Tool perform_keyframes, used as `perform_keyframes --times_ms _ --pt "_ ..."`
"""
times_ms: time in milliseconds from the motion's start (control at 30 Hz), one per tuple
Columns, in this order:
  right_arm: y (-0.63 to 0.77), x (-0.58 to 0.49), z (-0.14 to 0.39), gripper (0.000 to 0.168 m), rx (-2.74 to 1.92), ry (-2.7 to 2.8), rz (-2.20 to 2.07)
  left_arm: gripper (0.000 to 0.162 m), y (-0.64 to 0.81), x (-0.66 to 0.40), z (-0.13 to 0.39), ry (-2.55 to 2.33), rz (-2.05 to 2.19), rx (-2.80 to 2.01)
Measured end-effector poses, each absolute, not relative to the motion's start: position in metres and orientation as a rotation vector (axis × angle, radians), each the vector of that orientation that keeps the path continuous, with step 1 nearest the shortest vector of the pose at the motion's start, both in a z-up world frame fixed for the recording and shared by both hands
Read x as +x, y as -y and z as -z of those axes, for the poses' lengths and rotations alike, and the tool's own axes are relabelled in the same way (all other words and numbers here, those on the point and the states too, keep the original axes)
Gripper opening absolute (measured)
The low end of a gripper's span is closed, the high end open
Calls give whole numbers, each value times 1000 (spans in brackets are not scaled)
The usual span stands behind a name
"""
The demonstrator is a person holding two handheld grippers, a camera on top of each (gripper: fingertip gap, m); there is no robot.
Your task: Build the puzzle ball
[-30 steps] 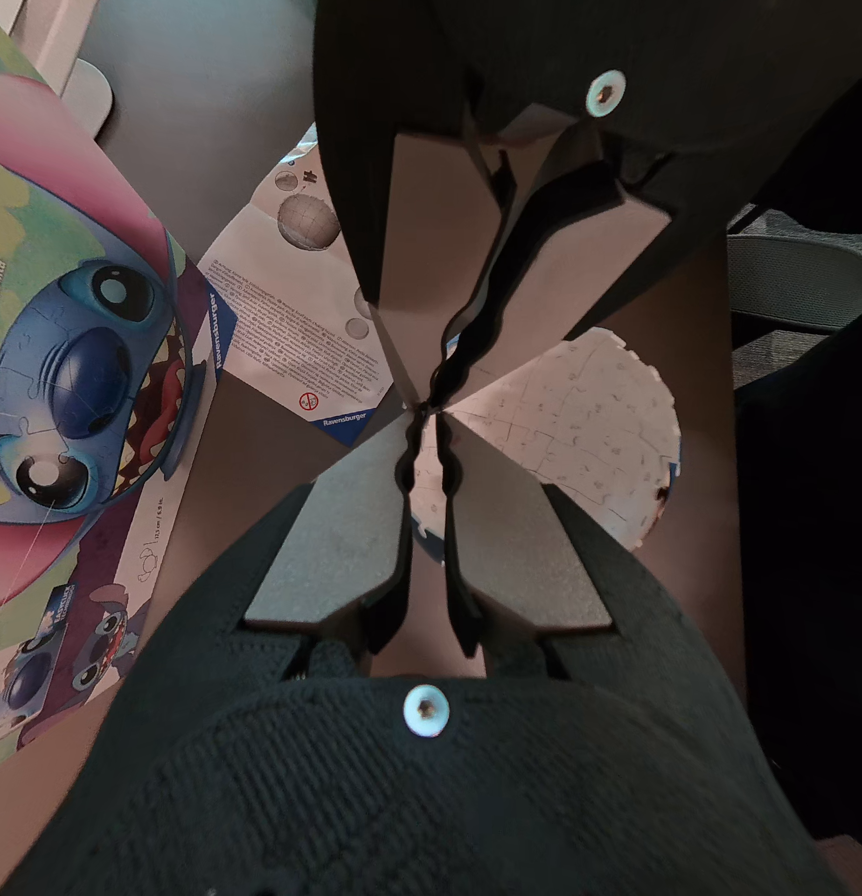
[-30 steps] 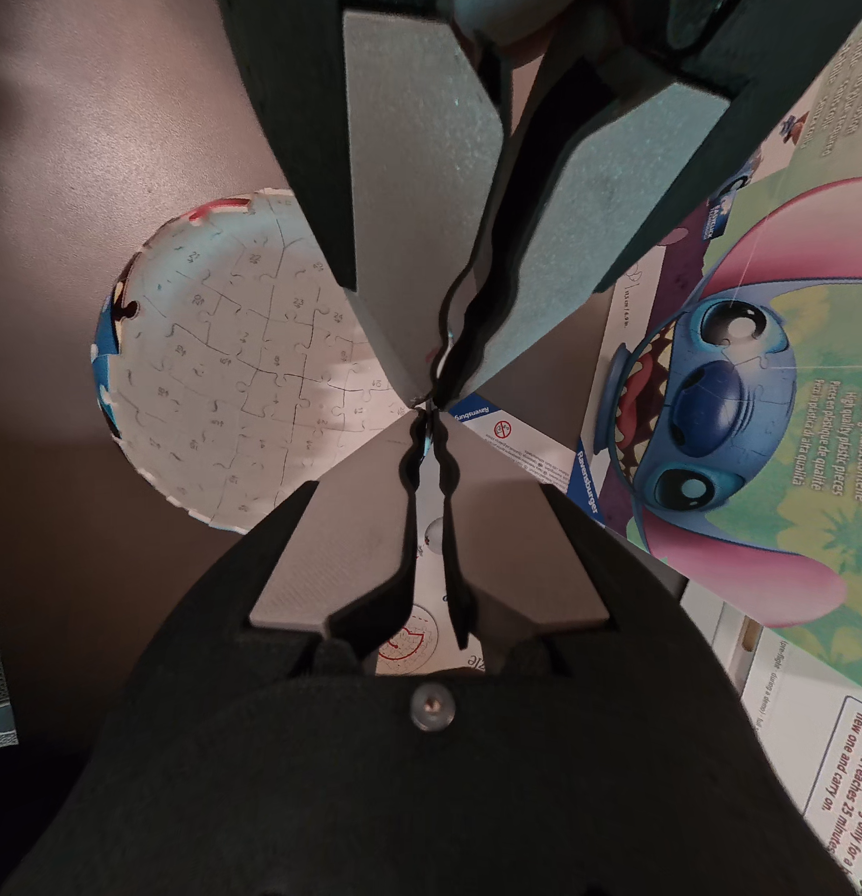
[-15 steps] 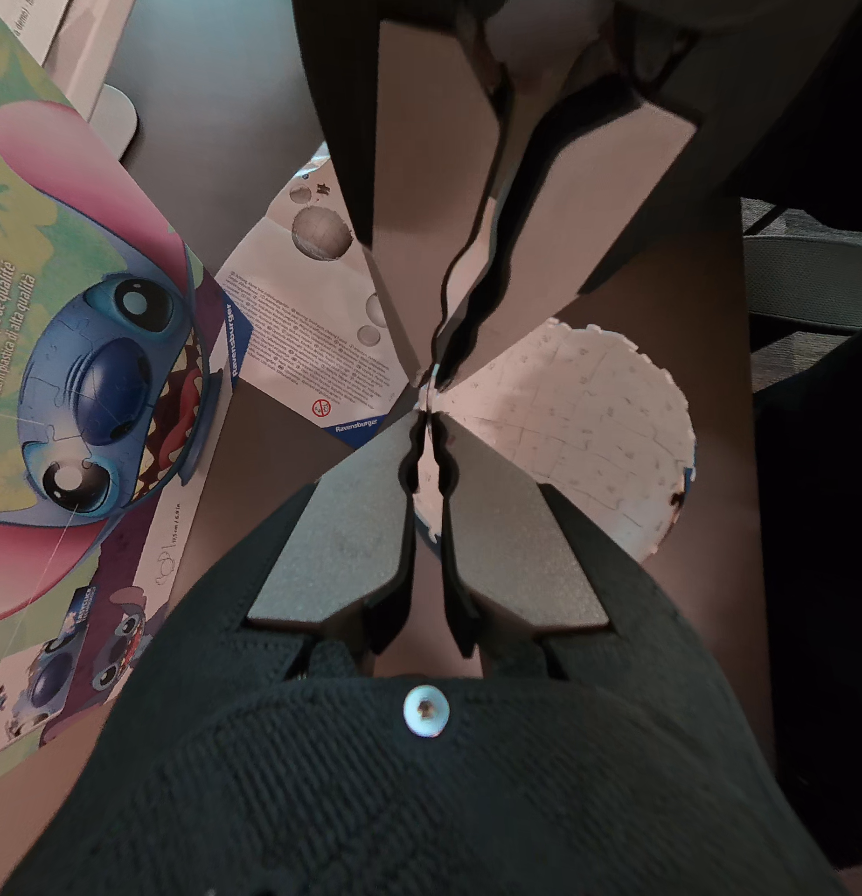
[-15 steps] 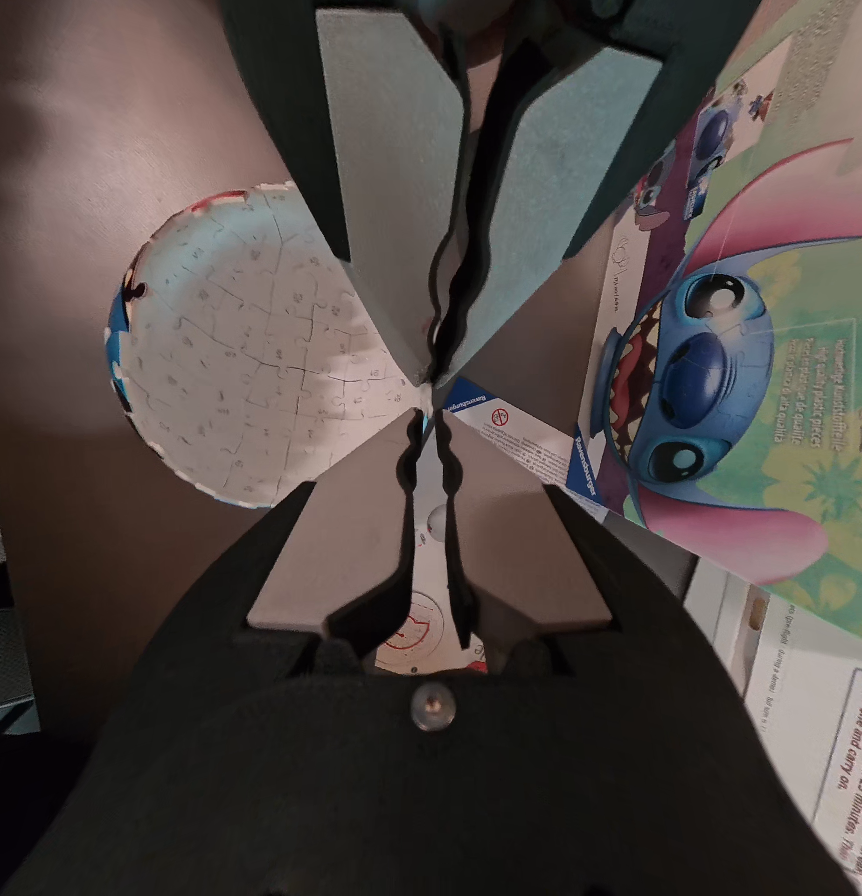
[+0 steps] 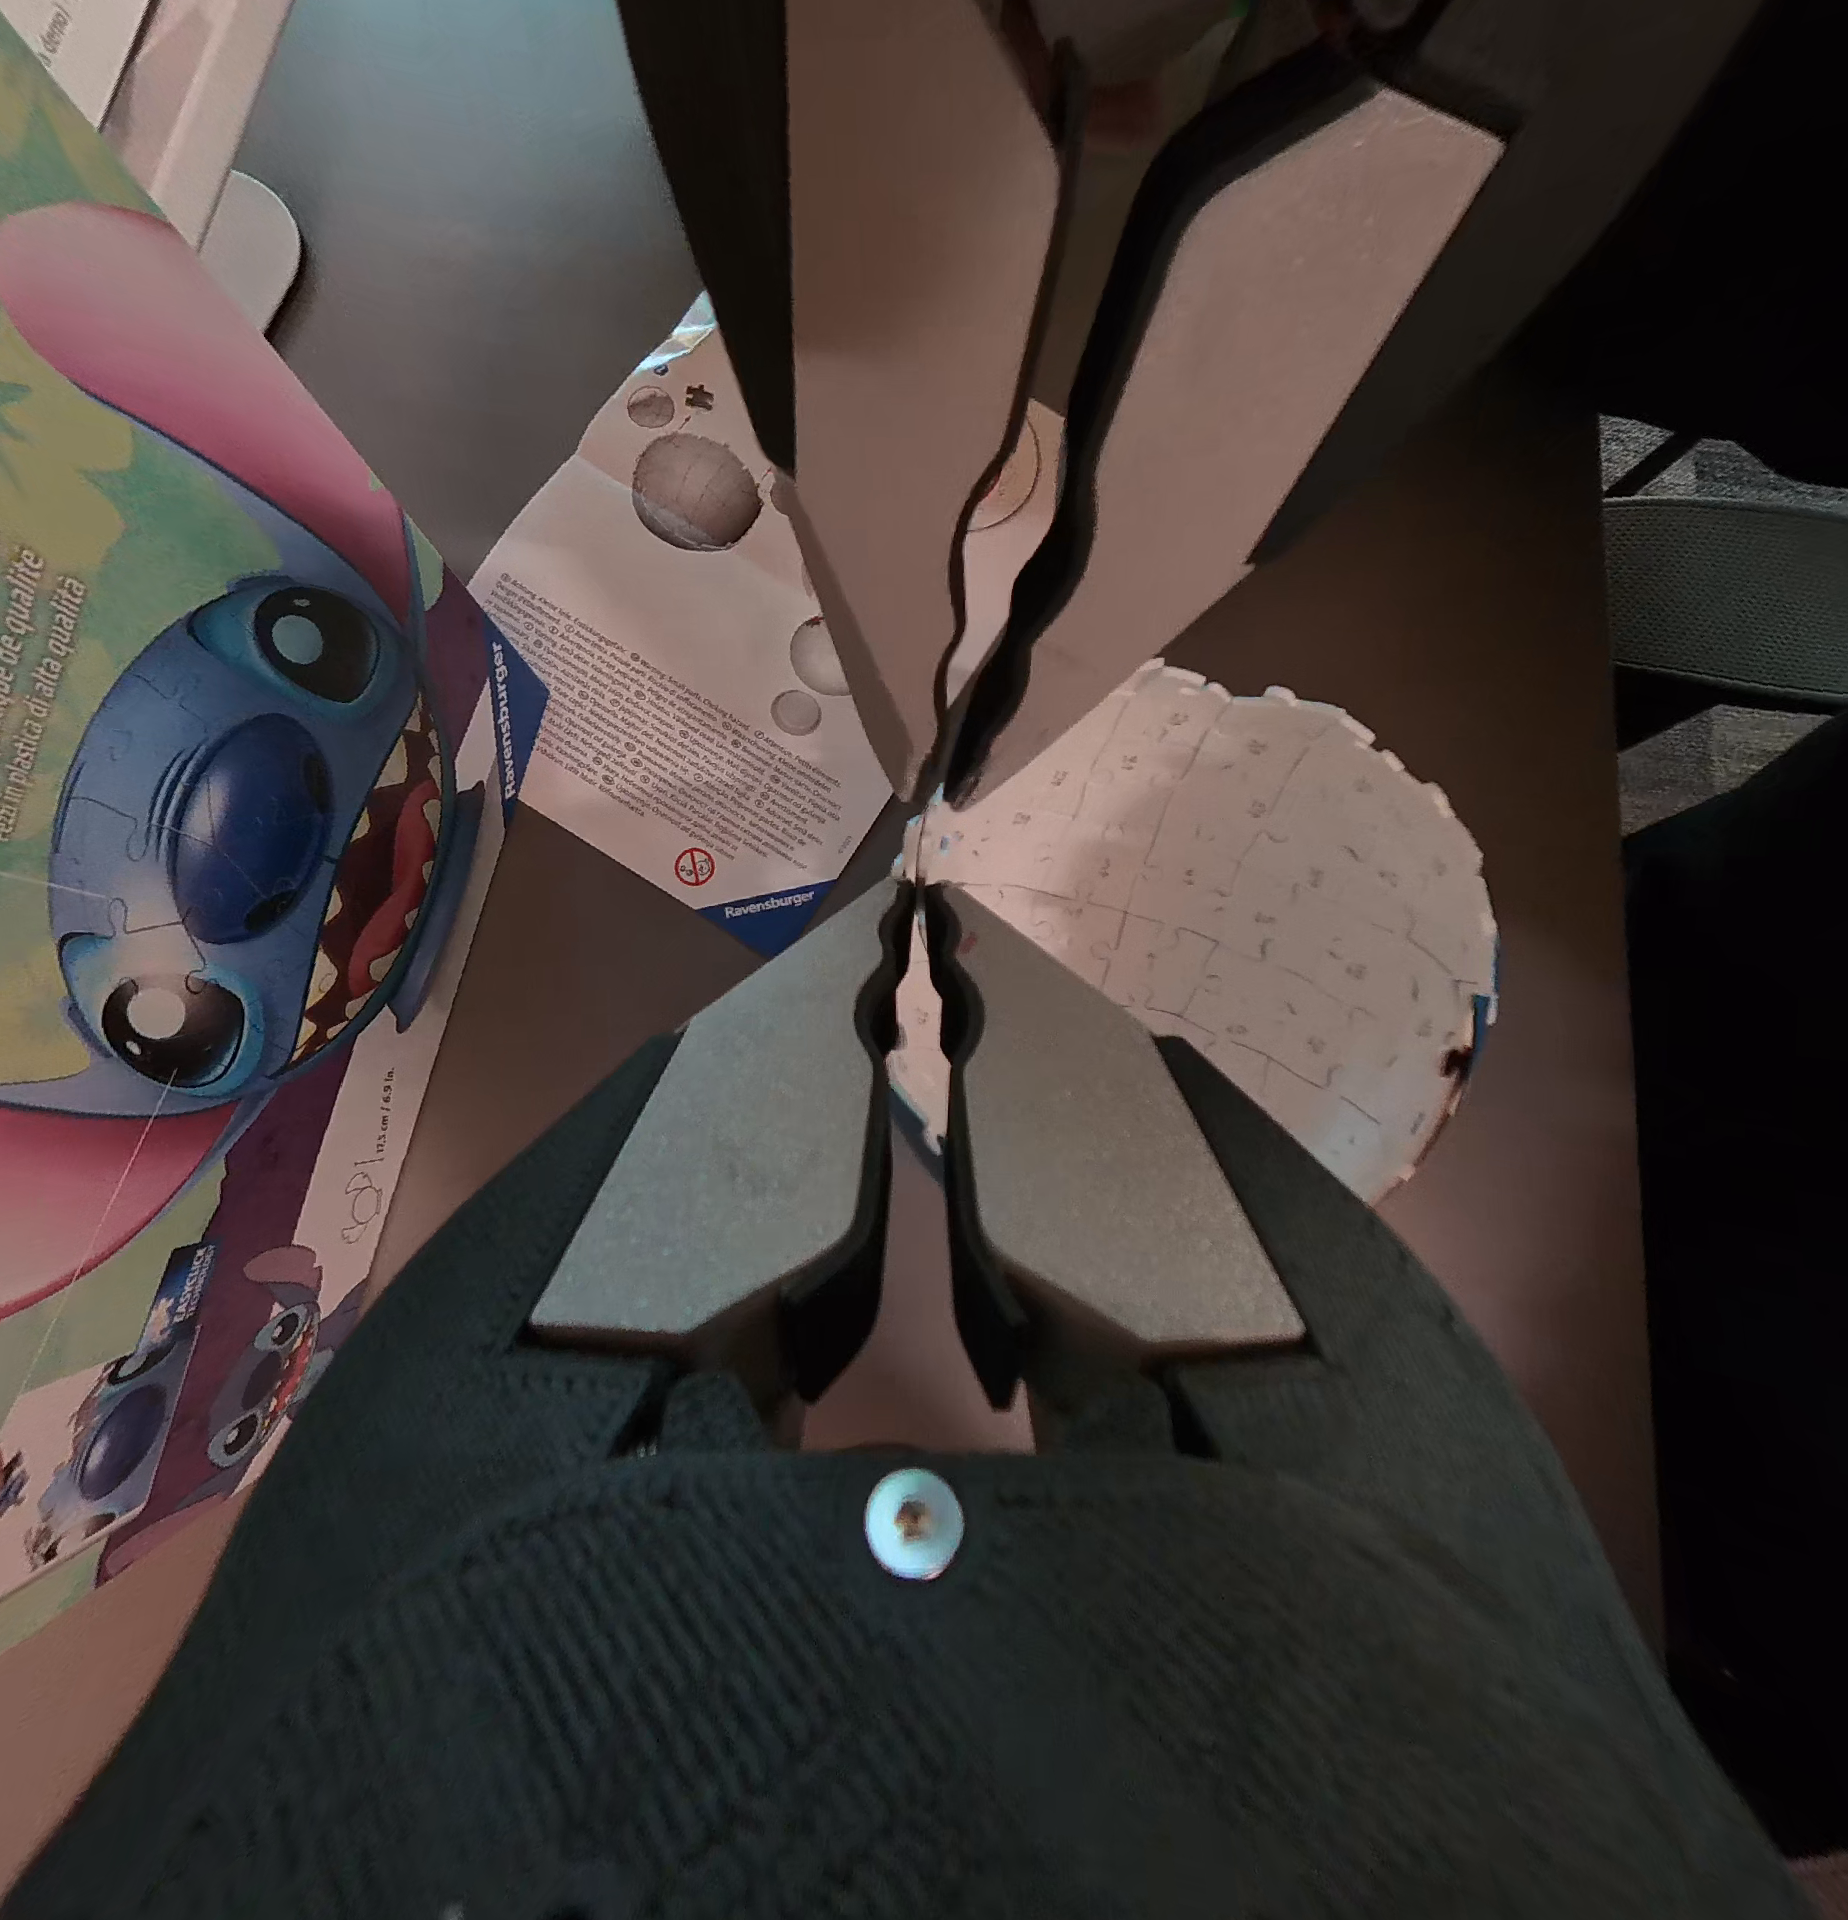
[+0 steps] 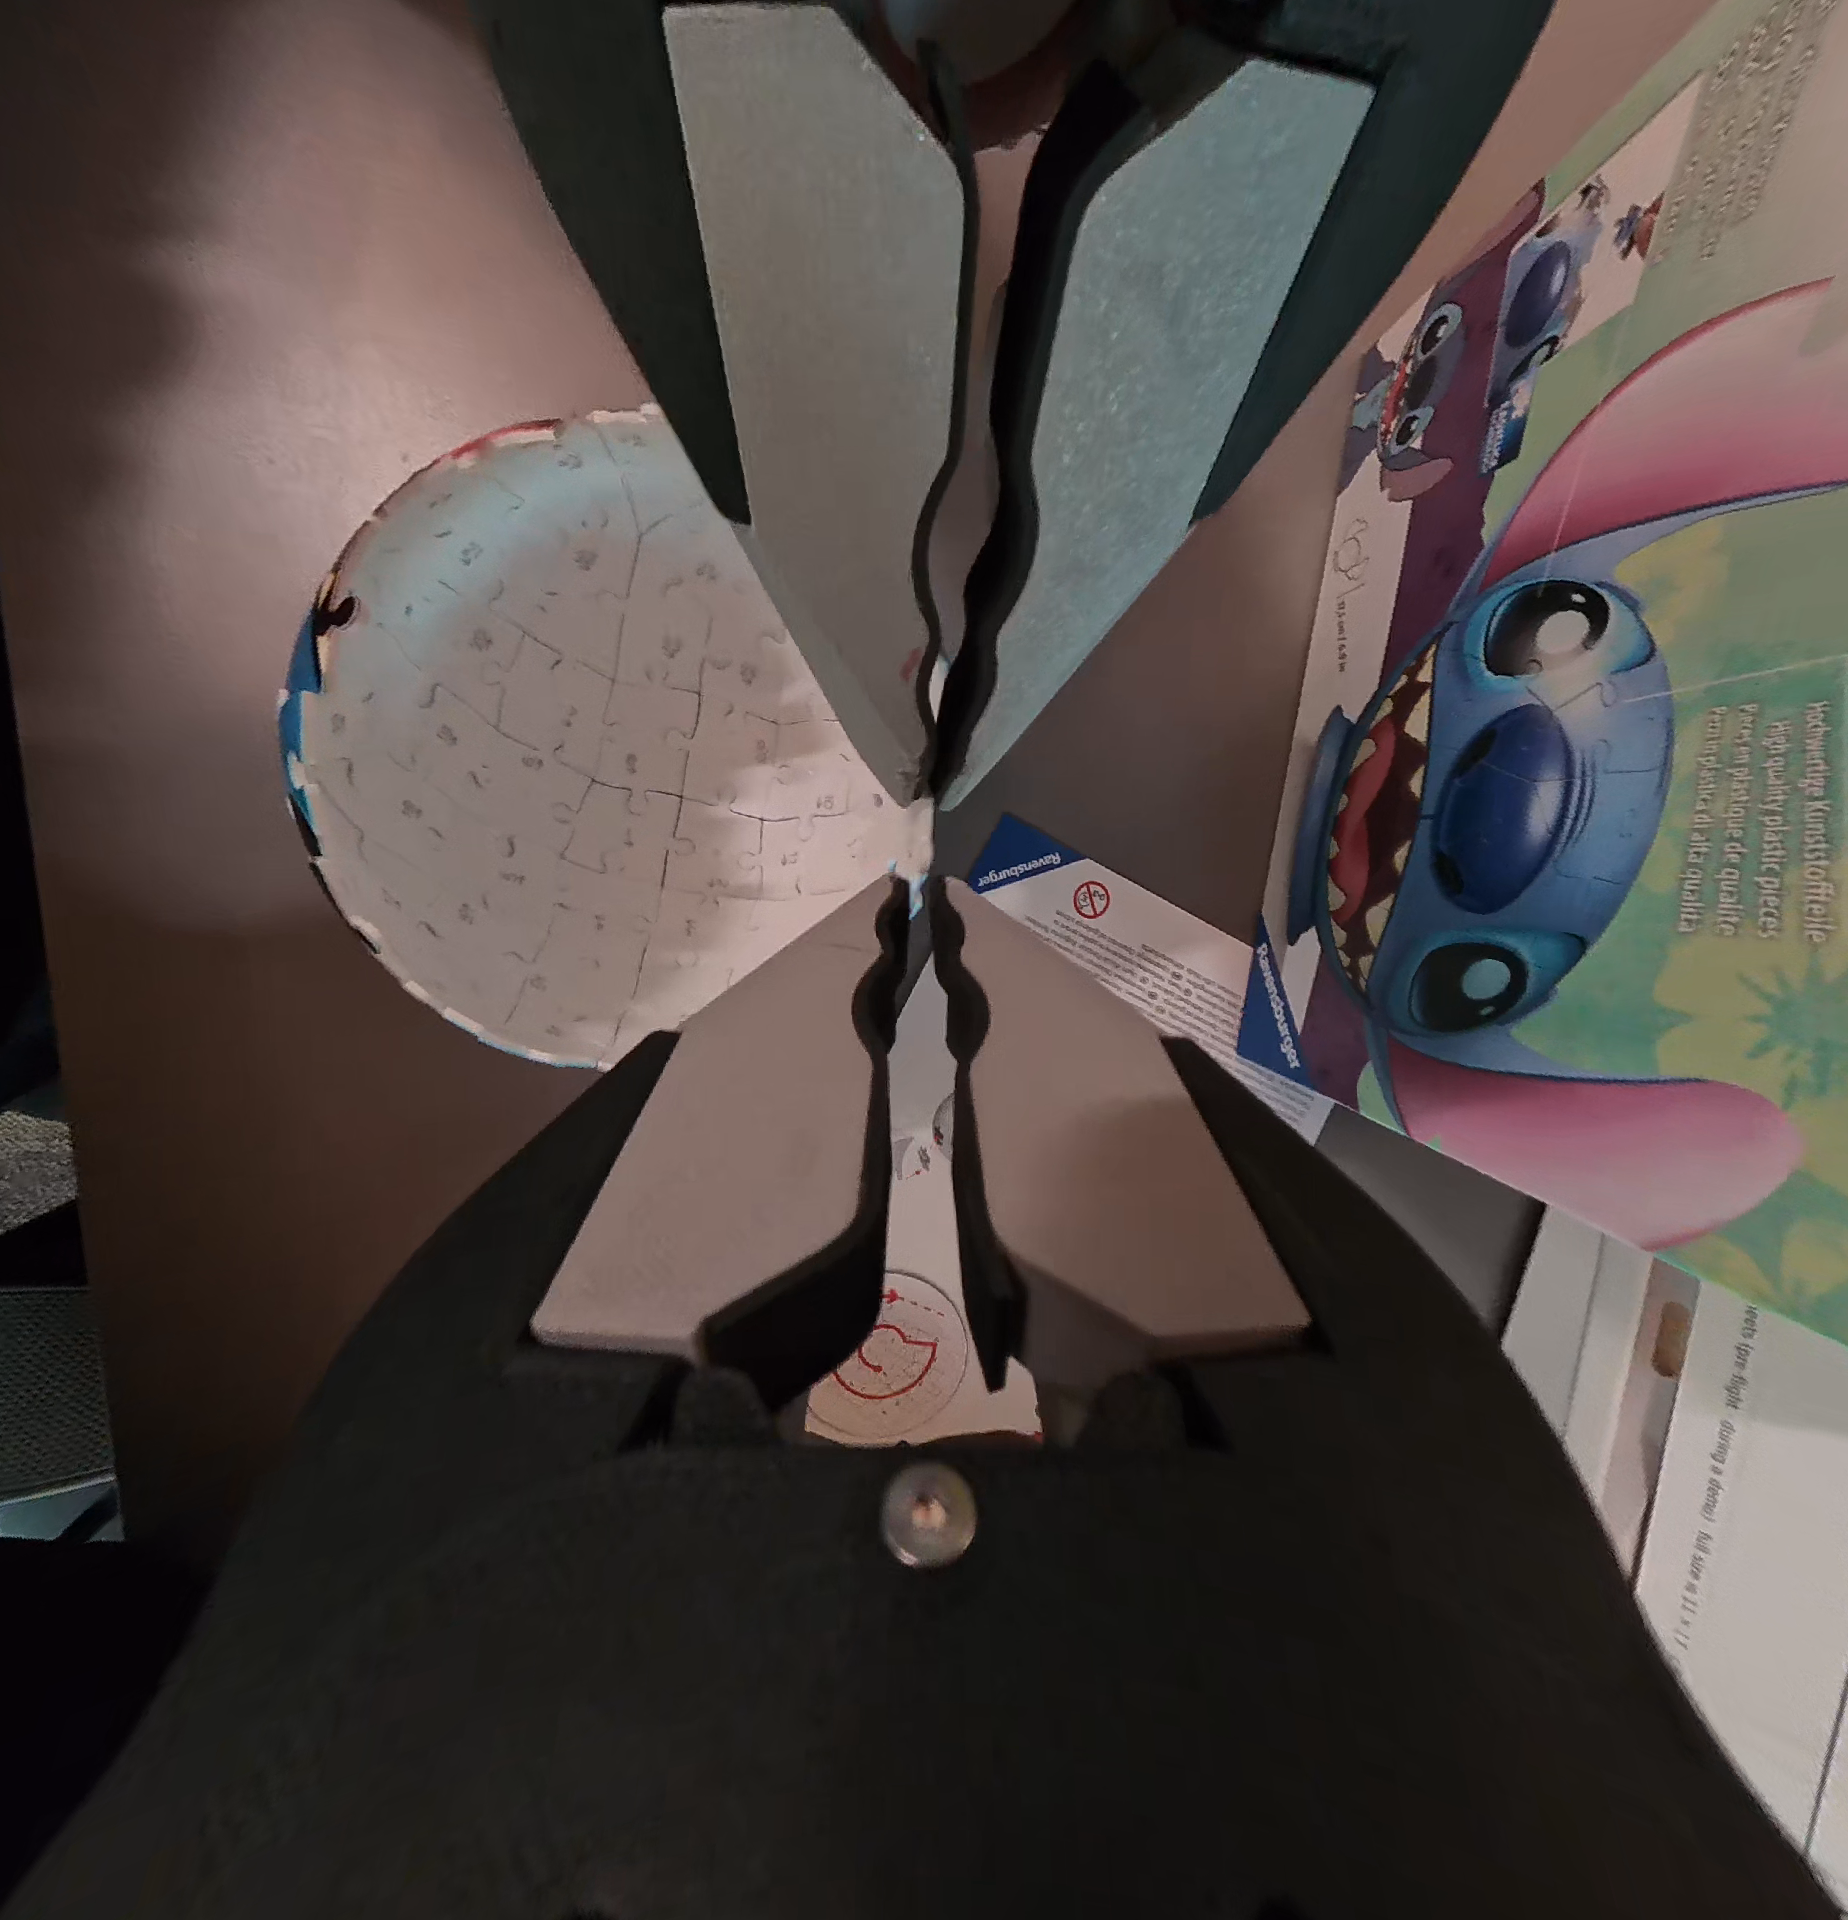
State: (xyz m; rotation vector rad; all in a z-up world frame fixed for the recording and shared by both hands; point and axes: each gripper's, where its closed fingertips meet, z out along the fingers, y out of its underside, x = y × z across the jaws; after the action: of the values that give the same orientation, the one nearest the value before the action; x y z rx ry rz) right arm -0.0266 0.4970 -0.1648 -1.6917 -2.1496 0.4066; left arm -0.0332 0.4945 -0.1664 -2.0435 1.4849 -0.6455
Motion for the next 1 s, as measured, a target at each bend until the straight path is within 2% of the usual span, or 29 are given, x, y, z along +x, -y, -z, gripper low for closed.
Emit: perform_keyframes --times_ms 33,500,1000 --pt "-498 -26 164 1 -1691 2144 -401 0 -494 -33 166 -1485 650 -2043" --pt "-495 -29 164 4 -1688 2148 -437 0 -494 -32 167 -1493 636 -2039" --pt "-495 -29 167 0 -1688 2161 -419 0 -493 -32 170 -1505 623 -2047"
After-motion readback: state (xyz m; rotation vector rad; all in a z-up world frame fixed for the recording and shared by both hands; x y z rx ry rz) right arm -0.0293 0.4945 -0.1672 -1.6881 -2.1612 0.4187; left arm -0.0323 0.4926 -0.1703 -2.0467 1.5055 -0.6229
